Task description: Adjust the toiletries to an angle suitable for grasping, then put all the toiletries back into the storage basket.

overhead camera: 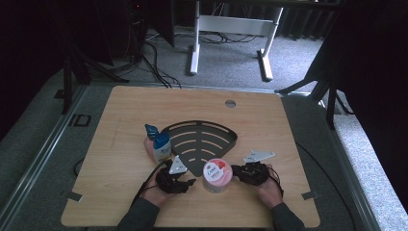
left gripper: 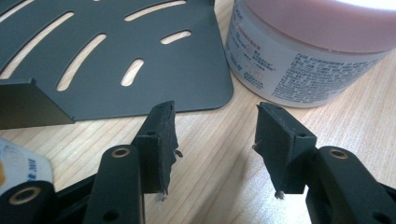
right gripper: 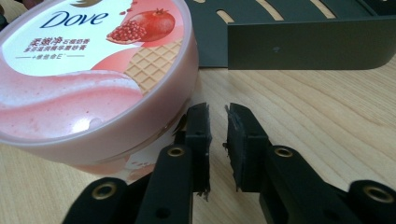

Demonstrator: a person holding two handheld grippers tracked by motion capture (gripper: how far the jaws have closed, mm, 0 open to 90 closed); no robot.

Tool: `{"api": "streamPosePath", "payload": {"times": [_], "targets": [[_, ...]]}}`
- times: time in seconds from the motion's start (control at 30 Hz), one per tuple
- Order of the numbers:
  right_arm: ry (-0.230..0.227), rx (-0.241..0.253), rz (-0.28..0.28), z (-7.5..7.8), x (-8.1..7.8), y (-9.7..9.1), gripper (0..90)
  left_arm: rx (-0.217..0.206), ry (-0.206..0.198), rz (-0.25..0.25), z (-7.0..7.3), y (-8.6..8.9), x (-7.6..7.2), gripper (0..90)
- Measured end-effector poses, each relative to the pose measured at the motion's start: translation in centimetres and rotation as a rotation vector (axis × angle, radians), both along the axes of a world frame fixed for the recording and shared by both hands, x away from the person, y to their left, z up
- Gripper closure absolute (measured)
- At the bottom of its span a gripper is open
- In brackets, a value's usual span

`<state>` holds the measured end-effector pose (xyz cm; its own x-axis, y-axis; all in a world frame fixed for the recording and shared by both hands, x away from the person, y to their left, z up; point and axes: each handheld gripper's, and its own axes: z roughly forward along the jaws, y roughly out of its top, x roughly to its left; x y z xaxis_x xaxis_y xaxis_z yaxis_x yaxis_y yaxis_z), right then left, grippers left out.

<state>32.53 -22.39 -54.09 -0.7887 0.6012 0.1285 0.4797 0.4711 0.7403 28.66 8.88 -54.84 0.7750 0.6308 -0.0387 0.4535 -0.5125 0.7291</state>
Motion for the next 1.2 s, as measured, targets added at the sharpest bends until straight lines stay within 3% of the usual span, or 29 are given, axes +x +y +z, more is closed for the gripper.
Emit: {"api": "streamPosePath", "payload": {"times": [0.33, 0.63, 0.83, 1.03, 1.2], "targets": [[-0.017, -0.03, 0.02, 0.1, -0.4, -0.4, 70.5, -0.024, -0.001, -0.008, 0.1, 0.0, 0.0, 45.3], [-0.022, -0.04, 0.061, 0.1, -0.8, -1.5, 60.7, -0.041, 0.022, -0.045, 0.3, -0.1, 0.1, 40.6], [-0.03, -0.045, 0.103, 0.1, -1.2, -1.8, 56.6, -0.041, -0.002, -0.086, 0.5, -0.6, -0.2, 37.7], [-0.042, -0.042, 0.201, 0.3, -1.7, -1.6, 54.6, -0.041, -0.007, -0.118, 0.6, -1.3, -0.2, 36.9], [-0.053, -0.035, 0.246, 0.4, -1.8, -1.3, 49.4, -0.042, -0.014, -0.162, 0.7, -1.9, -0.1, 34.5]]}}
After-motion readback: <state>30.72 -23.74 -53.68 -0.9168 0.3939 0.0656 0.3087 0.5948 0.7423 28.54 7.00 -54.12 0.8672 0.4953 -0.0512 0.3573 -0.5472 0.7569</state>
